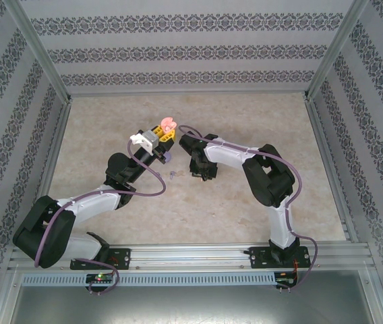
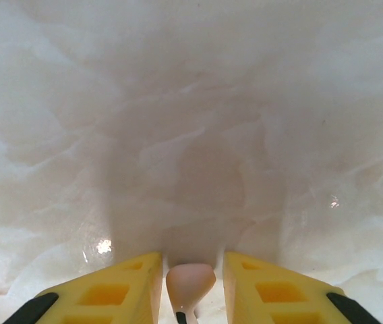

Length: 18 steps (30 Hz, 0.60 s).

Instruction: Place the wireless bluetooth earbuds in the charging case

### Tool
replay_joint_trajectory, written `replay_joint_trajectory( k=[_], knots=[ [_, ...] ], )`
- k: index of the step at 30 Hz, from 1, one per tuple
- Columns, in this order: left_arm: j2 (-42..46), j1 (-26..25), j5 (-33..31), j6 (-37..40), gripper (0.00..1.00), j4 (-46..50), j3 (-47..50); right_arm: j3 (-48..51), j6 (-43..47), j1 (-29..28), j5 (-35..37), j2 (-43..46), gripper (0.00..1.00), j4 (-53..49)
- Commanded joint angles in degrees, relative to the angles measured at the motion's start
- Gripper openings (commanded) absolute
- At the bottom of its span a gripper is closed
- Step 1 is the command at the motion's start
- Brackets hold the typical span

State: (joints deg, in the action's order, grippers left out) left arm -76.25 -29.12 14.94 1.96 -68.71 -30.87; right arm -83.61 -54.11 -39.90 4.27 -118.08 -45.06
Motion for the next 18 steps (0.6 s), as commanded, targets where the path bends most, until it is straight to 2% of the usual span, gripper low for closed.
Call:
replay_joint_trajectory(
  k=[1,7,18],
  knots=[
    [-0.41,0.73,0.87,-0.99,0.00,-4.06,-0.98,1.61,-0.54,-1.03,-1.42,0.58,0.30,-2.53],
    [-0.57,0.73,1.11,-0.99,0.00,-3.68,-1.19,1.52,-0.43,-0.54,-1.33,-0.80,0.28,-1.74],
    [0.39,0.74,1.37,-0.86,0.00,-2.05,-1.60,2.32,1.64,0.01,-0.44,0.05,0.16,0.91]
  ],
)
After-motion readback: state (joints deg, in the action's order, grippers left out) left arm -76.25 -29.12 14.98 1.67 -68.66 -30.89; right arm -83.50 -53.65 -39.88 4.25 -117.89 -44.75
